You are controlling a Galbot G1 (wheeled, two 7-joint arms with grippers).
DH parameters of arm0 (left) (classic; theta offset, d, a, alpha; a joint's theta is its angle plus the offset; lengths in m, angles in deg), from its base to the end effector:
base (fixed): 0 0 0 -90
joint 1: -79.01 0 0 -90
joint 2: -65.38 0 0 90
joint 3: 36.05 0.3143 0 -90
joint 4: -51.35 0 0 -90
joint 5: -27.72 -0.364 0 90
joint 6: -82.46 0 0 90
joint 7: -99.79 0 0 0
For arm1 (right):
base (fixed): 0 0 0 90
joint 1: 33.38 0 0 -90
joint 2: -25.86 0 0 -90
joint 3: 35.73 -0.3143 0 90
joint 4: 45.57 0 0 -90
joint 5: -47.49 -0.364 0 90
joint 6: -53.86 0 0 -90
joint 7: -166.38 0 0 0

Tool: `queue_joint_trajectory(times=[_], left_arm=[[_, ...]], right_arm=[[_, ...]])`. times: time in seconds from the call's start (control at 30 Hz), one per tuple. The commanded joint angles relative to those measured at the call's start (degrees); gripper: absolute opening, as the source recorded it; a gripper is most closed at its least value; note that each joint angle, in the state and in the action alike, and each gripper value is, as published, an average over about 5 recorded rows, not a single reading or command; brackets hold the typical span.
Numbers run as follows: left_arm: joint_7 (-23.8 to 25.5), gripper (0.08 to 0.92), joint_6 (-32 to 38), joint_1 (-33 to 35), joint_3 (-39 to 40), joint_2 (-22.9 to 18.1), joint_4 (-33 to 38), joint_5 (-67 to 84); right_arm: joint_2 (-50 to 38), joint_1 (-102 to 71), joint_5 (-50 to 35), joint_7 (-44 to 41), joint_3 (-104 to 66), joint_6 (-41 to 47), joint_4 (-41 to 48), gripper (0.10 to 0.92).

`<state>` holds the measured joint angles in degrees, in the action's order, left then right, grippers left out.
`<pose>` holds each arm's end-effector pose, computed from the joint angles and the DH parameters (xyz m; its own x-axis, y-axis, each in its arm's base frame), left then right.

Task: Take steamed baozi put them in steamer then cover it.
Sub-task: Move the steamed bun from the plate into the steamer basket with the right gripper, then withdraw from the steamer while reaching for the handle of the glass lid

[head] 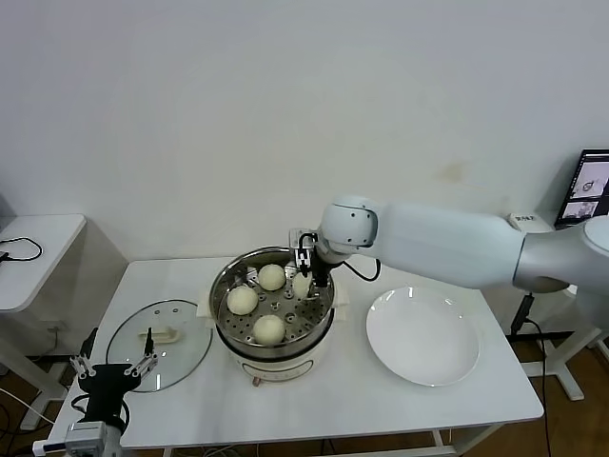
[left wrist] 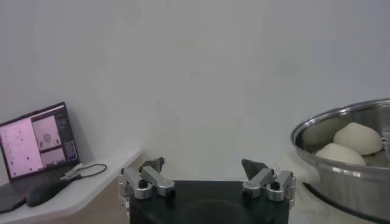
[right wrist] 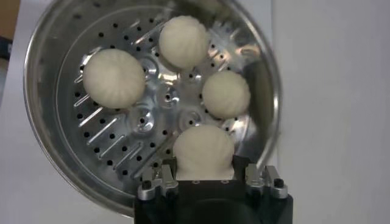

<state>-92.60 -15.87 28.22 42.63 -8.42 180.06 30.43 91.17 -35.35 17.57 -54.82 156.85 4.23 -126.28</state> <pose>0.1730 0.0777 -0.2285 -0.9738 -0.2199 0.0586 -0.1915 0.9309 0.3110 0.4824 0.1627 -0.0949 -0.2870 -0.2498 0.9248 -0.9459 -0.0785 -0.3148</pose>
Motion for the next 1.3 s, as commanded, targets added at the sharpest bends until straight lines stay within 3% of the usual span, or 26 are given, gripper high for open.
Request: queue_joint_trajectory(times=[0.03, 0.6, 0.87, 1.0, 1.3], left_arm=[[0.0, 0.823, -0.1, -0.1, 0.1, 0.0, -0.1, -0.1], [0.0, 0.823, 0.0, 0.3, 0.0, -0.2, 0.2, -0.1], [0.0, 0.823, -0.1, 0.0, -0.1, -0.1, 0.1, -0.1], [0.0, 0.823, -0.1, -0.3, 0.0, 0.0, -0.1, 0.0], [0.3, 0.823, 0.0, -1.3, 0.3, 0.0, -1.0, -0.1]], right_arm=[[1.5, -2.6, 0.2, 1.7, 0.5, 1.3, 0.4, 0.577], [0.8, -2.5, 1.0, 1.1, -0.3, 1.3, -0.3, 0.601], [-1.9, -0.4, -0.4, 0.5, -3.0, 1.3, -2.9, 0.794], [-5.4, -0.1, -1.5, 0.9, -6.0, 1.2, -6.5, 0.821], [-17.4, -7.1, -6.5, 19.2, -13.3, -3.2, -18.7, 0.823]])
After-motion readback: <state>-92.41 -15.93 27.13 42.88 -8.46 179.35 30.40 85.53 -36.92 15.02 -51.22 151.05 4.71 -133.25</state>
